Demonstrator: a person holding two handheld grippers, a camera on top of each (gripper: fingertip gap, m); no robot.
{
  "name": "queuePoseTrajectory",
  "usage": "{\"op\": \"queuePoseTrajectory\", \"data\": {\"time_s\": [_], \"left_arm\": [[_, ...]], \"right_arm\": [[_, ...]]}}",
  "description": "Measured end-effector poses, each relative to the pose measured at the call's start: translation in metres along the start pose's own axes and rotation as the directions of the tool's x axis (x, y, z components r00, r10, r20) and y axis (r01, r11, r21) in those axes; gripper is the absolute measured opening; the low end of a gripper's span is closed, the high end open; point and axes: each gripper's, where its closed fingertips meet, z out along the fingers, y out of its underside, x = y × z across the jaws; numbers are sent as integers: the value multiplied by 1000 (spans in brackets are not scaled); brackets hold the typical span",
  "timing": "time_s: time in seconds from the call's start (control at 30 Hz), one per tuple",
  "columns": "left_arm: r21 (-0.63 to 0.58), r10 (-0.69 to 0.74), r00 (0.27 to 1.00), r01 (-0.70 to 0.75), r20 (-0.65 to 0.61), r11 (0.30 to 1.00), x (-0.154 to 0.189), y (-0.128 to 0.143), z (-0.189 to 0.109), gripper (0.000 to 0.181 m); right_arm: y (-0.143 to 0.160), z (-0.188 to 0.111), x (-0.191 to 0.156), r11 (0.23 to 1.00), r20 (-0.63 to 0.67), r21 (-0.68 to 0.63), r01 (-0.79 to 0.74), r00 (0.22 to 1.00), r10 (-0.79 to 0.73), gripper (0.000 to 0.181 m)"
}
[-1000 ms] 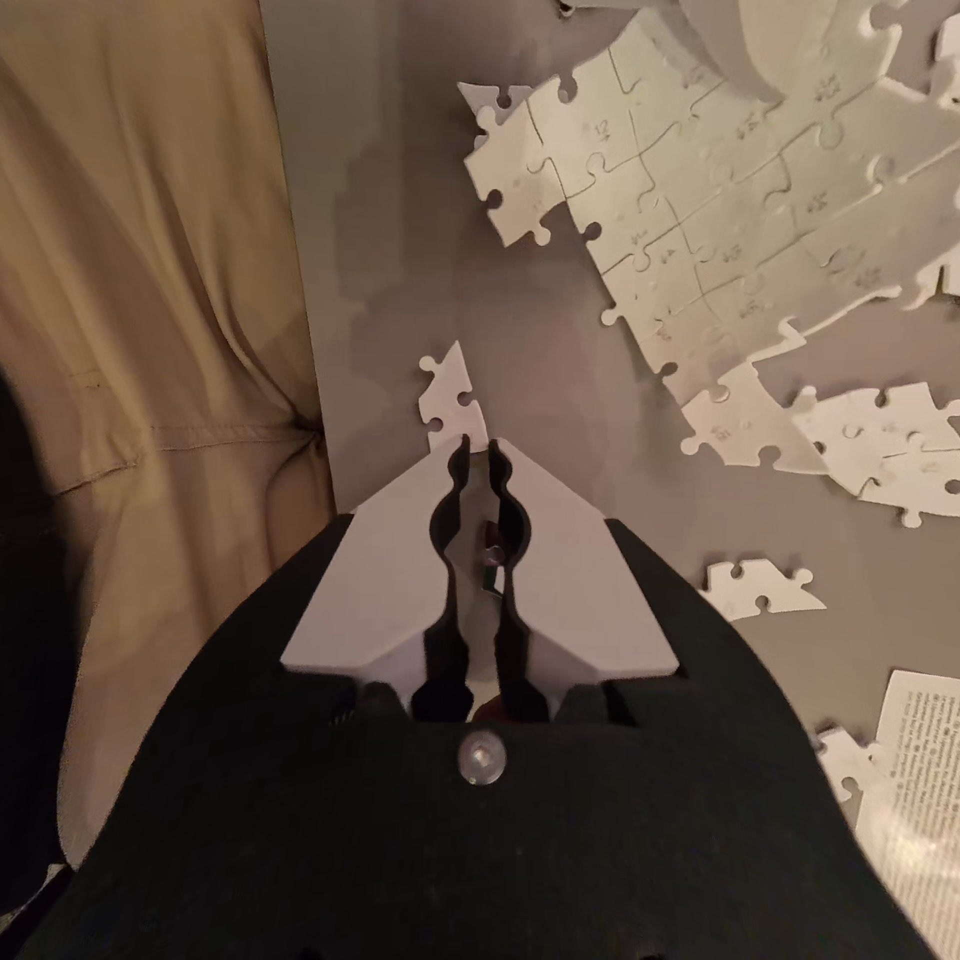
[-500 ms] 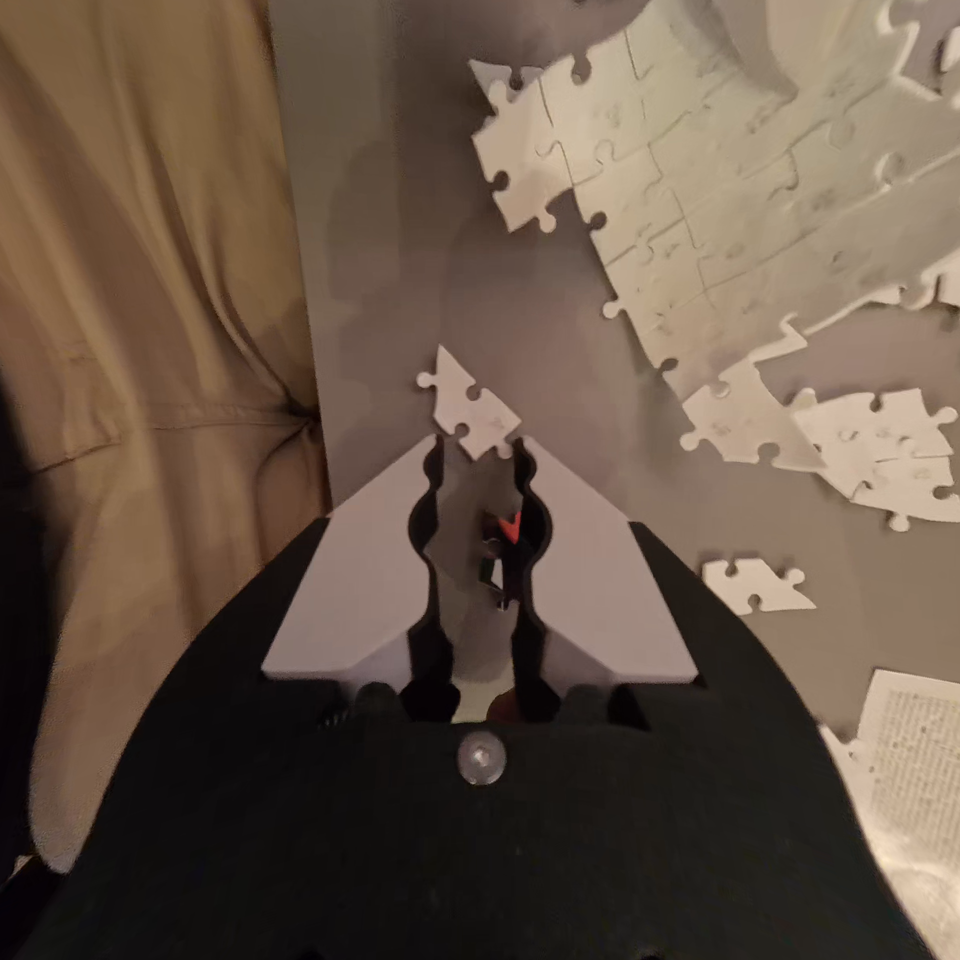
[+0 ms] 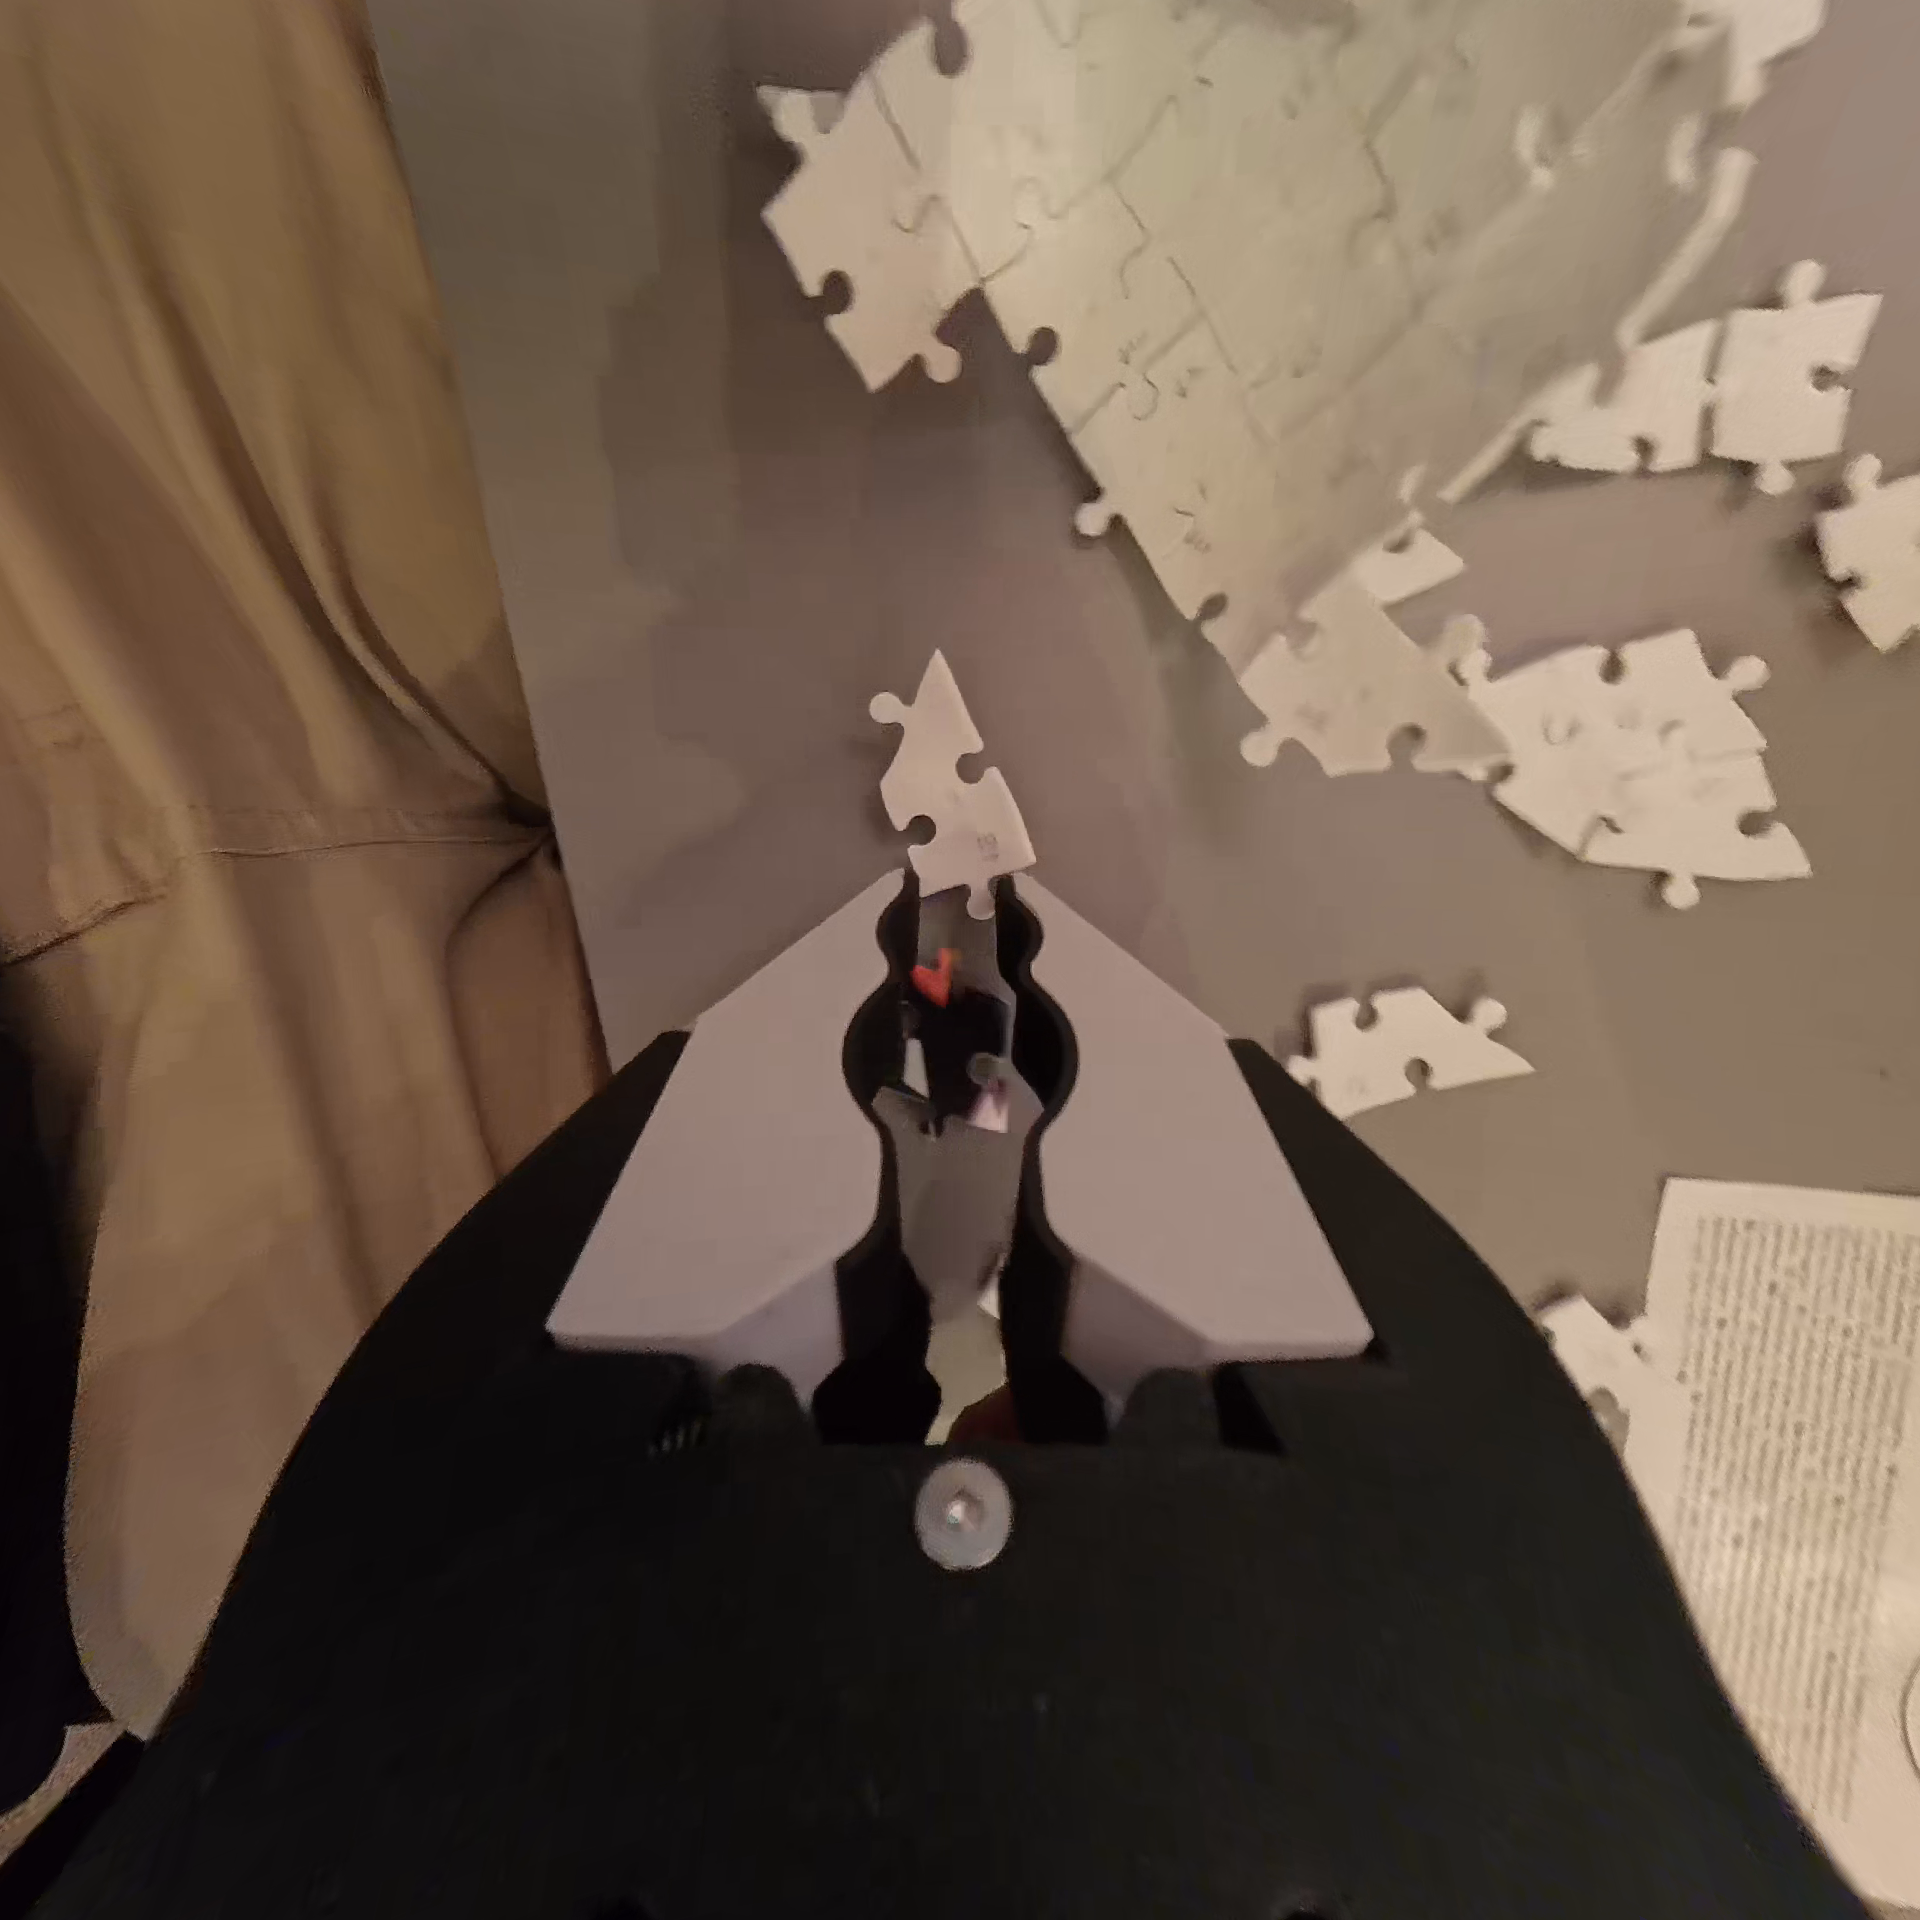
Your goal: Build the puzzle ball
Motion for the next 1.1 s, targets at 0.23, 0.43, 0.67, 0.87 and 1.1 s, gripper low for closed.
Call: {"op": "queuePoseTrajectory", "data": {"time_s": [0.23, 0.43, 0.67, 0.87, 1.1], "left_arm": [[-5, -88, 996, 88, 21, 996, -3, 6, -1, 2], [-11, -155, 987, 155, 37, 988, 4, 11, -1, 2], [-6, -249, 968, 250, 13, 968, 23, 23, -7, 8], [-17, -262, 963, 262, -58, 965, 41, 25, -12, 22], [-10, -248, 961, 248, -123, 969, 40, 18, -18, 43]], "right_arm": [[8, -17, 34, 975, -53, 62, -214, 975, 217, 13], [17, -13, 42, 931, -92, 48, -361, 927, 364, 13], [17, -4, 34, 934, -80, 15, -357, 931, 357, 13], [23, -6, 35, 935, -59, 7, -355, 933, 355, 13], [22, -7, 33, 957, -55, -5, -292, 955, 291, 13]]}}
